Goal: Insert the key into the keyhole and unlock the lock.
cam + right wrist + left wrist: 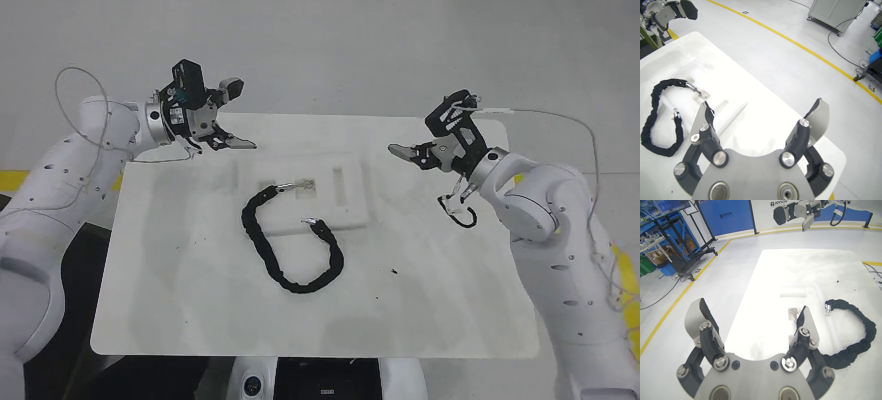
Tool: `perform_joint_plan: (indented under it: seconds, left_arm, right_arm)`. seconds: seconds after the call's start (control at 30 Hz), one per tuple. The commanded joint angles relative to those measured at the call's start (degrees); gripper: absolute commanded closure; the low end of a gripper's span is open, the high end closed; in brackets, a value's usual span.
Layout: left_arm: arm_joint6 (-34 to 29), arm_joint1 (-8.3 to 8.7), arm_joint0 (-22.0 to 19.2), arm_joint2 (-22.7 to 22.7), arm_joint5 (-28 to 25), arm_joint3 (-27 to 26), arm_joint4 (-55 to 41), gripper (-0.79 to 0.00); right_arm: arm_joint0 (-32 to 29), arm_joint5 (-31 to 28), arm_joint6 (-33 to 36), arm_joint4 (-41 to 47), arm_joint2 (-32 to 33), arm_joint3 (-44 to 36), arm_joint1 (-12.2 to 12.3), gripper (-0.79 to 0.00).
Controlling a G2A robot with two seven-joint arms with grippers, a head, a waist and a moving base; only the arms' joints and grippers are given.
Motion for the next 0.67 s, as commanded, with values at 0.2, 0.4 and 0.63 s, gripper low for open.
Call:
perform_joint_plan:
  seconds: [0.2, 0.4, 0.63]
  left_arm:
    - [1.13, -1.7, -1.04, -0.59, 1.08, 5.4, -2.36, -0.785]
    - [1.18, -1.7, -0.87, -0.93, 1.13, 5.66, -3.52, -0.784]
    - [1.17, -1.7, -0.88, -0.92, 1.13, 5.65, -3.47, -0.784]
  right_arm:
    - [3.16, 0.37, 1.37, -3.07, 0.22, 0.82, 0.21, -0.785]
    - [3.22, 0.6, 1.3, -3.16, 0.17, 0.8, 0.2, -0.785]
    - [3.21, 0.58, 1.29, -3.1, 0.18, 0.8, 0.2, -0.785]
